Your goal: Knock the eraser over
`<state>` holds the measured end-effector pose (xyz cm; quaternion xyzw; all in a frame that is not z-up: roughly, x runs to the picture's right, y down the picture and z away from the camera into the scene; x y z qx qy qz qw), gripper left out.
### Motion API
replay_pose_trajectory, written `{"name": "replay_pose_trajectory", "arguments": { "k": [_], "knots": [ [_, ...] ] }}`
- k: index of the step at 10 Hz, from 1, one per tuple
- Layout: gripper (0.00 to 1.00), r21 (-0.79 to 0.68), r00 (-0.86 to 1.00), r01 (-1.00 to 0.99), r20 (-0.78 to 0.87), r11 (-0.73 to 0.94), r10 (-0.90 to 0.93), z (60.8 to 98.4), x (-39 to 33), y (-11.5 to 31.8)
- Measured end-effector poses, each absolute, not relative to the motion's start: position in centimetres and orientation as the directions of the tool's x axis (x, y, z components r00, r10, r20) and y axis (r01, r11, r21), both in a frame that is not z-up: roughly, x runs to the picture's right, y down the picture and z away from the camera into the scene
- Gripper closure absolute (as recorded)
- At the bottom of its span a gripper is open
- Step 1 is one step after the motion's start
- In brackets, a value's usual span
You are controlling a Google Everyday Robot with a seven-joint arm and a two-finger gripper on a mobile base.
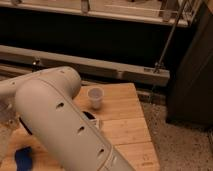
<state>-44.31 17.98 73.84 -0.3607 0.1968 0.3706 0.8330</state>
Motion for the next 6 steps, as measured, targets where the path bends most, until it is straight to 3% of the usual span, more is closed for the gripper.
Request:
{"name": "replay_pose_trajectory", "arguments": {
  "k": [3, 6],
  "knots": [
    [1.00, -0.296, 0.478, -0.873, -0.678, 0.387, 0.558, 77.0, -37.5, 14.2],
    [0.96, -0.187, 0.313, -0.949, -0.636, 0.253, 0.705, 77.5, -31.6, 8.2]
  ]
}}
